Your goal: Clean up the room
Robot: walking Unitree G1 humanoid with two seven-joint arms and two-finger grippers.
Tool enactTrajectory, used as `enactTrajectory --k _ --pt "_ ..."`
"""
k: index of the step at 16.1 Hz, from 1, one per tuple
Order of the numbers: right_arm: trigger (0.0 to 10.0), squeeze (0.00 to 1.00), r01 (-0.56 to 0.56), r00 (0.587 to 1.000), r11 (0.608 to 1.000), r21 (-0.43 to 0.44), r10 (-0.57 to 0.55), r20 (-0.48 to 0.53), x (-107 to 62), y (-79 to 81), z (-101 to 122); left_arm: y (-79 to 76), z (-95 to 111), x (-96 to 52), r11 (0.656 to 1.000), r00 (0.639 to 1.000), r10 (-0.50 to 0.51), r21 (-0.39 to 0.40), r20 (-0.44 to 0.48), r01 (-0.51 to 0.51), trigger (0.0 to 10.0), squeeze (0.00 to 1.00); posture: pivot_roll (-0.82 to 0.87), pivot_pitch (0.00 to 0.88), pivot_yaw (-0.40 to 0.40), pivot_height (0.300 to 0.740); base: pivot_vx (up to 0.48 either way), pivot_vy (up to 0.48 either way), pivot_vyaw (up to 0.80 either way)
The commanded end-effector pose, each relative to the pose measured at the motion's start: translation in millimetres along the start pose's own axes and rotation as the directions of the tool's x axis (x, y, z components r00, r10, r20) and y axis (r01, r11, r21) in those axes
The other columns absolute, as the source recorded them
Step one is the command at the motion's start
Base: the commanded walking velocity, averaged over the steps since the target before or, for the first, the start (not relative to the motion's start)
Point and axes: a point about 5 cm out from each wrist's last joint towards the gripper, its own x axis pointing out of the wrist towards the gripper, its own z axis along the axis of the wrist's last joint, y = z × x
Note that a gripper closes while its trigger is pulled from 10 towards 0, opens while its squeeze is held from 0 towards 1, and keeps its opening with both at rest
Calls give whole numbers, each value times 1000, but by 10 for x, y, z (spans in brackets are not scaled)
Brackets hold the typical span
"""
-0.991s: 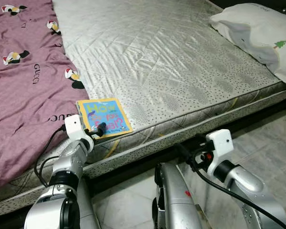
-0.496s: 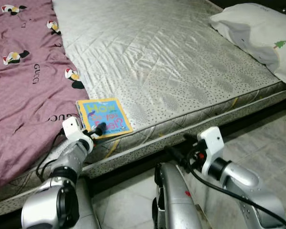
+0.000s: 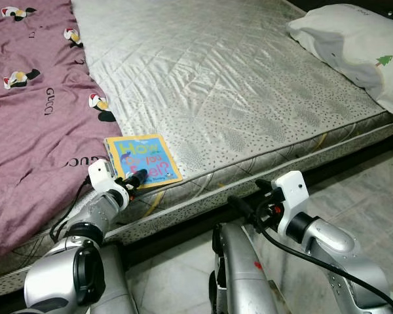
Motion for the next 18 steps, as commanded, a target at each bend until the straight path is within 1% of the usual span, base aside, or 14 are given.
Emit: enactTrajectory --k 1,2,3,6,8,9,10,11,12,13,15,17,18 --pt "10000 0 -2 1000 1000 -14 2 1 19 0 5 9 -6 -1 1000 1000 5 5 -12 -5 2784 0 -203 51 -69 531 0 0 0" --pt "10000 0 8 1000 1000 -24 -8 4 35 -22 20 18 -16 -7 1000 1000 -5 11 -16 5 0 0 -203 51 -69 531 0 0 0" --pt "10000 0 16 1000 999 -28 -16 6 43 -36 26 31 -28 -11 1000 1000 2 31 -27 -1 0 0 -201 48 -70 531 0 0 0" --pt "10000 0 31 999 999 -32 -31 8 56 -60 22 -1 -25 -4 1000 999 -29 0 -19 29 0 0 -199 46 -71 531 0 0 0" --pt "10000 0 30 999 999 -34 -29 30 71 -46 41 17 11 -6 1000 1000 -7 20 4 7 0 0 -199 45 -71 531 0 0 0" --pt "10000 0 8 999 1000 -19 -7 49 73 -17 64 22 20 -7 1000 1000 -2 23 10 2 0 0 -198 46 -73 531 0 0 0" --pt "10000 0 -29 999 999 -17 30 43 67 22 63 21 27 -7 1000 1000 -2 22 15 2 0 0 -198 47 -74 531 0 0 0" --pt "10000 0 -88 995 995 -40 89 34 55 82 52 23 31 -8 1000 1000 -1 22 19 1 0 0 -197 49 -75 531 0 0 0" --pt "10000 0 -108 994 993 -47 109 25 51 101 41 88 58 -27 998 998 51 41 42 -53 0 0 -197 50 -79 531 0 0 0" --pt "10000 0 -100 995 994 -44 101 22 60 86 39 122 72 -39 997 996 72 28 58 -74 0 0 -197 50 -79 531 0 0 0" --pt "10000 0 -81 996 996 -43 82 23 72 56 42 139 73 -47 996 995 78 30 66 -80 0 0 -198 56 -80 531 0 0 0" --pt "10000 0 -27 999 998 -51 28 22 80 8 24 213 138 -79 982 982 143 103 122 -155 0 0 -198 61 -78 531 0 0 0" --pt "10000 0 21 1000 997 -69 -20 15 82 -45 5 242 189 -95 976 973 169 110 154 -187 0 0 -198 61 -78 531 0 0 0"
